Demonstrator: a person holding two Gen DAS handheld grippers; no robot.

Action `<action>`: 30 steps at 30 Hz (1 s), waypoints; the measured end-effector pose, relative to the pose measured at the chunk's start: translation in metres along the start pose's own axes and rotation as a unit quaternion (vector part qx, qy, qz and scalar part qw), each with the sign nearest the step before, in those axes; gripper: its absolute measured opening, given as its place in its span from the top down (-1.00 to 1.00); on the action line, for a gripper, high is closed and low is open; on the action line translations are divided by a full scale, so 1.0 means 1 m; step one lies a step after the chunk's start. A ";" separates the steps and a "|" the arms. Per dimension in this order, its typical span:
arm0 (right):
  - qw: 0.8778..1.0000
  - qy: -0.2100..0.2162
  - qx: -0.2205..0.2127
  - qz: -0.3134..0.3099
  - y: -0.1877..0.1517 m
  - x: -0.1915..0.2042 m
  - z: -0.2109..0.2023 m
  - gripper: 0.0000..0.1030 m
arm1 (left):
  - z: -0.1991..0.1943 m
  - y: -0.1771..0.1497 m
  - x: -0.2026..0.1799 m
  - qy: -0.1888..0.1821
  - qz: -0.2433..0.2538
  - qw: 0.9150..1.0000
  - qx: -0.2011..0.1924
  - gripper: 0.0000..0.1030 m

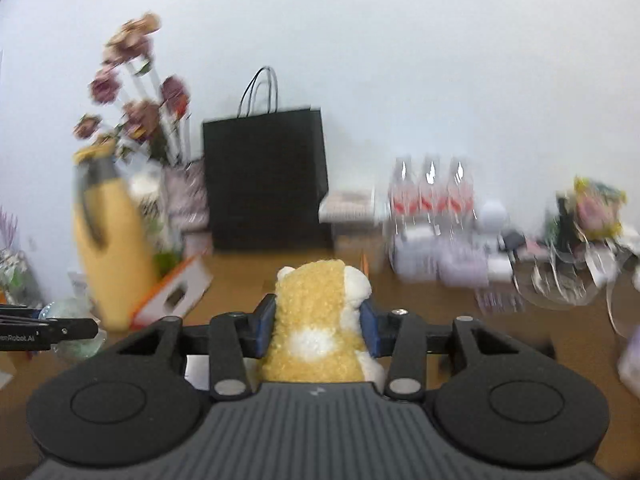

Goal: Organize objects
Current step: 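Carry both items over the cardboard box and open both tools to drop them, then withdraw both open tools from the box back over the table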

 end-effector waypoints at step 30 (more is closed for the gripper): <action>0.995 0.010 0.087 -0.042 -0.011 0.030 0.022 -1.00 | -0.048 -0.019 0.003 0.045 0.017 0.999 0.017 -0.98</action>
Point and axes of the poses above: each gripper's, at about its wrist camera, not at the fingertips, and z roughly the way its jaws point, x to its left, y to its top, the point moved 5 cm from there along z, roughly the way its jaws point, and after that the axes turned 15 degrees about -z, right-handed, at the moved point
